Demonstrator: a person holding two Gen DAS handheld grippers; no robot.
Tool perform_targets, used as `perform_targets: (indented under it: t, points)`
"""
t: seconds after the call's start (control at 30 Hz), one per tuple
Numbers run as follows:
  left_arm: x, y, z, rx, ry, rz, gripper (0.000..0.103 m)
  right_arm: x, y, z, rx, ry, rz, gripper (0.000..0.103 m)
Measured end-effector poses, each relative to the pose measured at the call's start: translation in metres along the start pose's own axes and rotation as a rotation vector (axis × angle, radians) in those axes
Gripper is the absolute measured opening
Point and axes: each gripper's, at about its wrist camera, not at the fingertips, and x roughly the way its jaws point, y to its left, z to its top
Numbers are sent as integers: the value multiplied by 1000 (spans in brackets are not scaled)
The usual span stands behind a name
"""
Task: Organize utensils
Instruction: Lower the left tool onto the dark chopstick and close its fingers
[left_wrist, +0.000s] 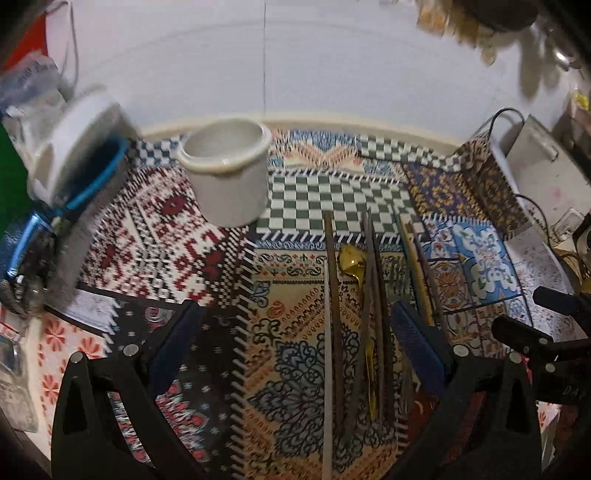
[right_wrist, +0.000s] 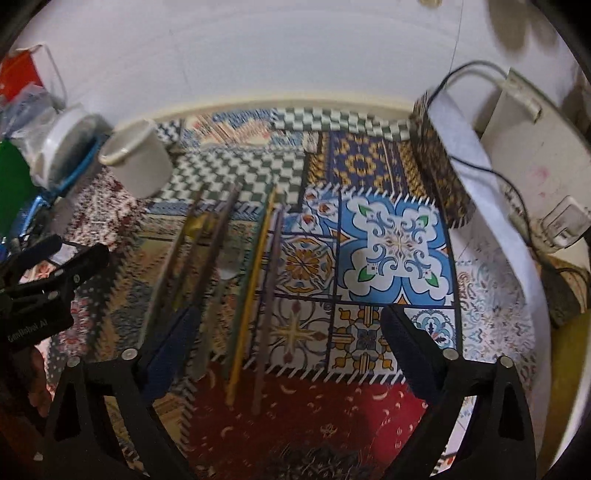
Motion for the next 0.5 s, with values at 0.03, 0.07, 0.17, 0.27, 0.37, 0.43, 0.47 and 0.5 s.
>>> perform_targets:
  t: [0.03,0.07,0.17,0.27,0.37,0.43,0.47,0.5]
  points:
    - [7,-2,0,3,12,-3,101,4,-2,2,2,10,4,92]
    - [14,-5,0,11,29,-16,97,7,-3,3,3,18,8,91]
    - [35,-16,3,34,95,-47,80,18,-7,8,-4,43,16,88]
    - [52,-24,7,38,152,-82,66,32,-10,14,0,63,32,84]
    - [62,-30,11,44,196,-130,51,41,-10,17,-1,83,57,80]
    - [68,-34,14,44,248,-144,46,47,-10,19,-3,93,65,78]
    - [71,-36,15,47,256,-151,43,49,-10,20,-3,100,74,76]
    - [73,-38,16,53,256,-153,37,52,-10,21,-1,109,83,73]
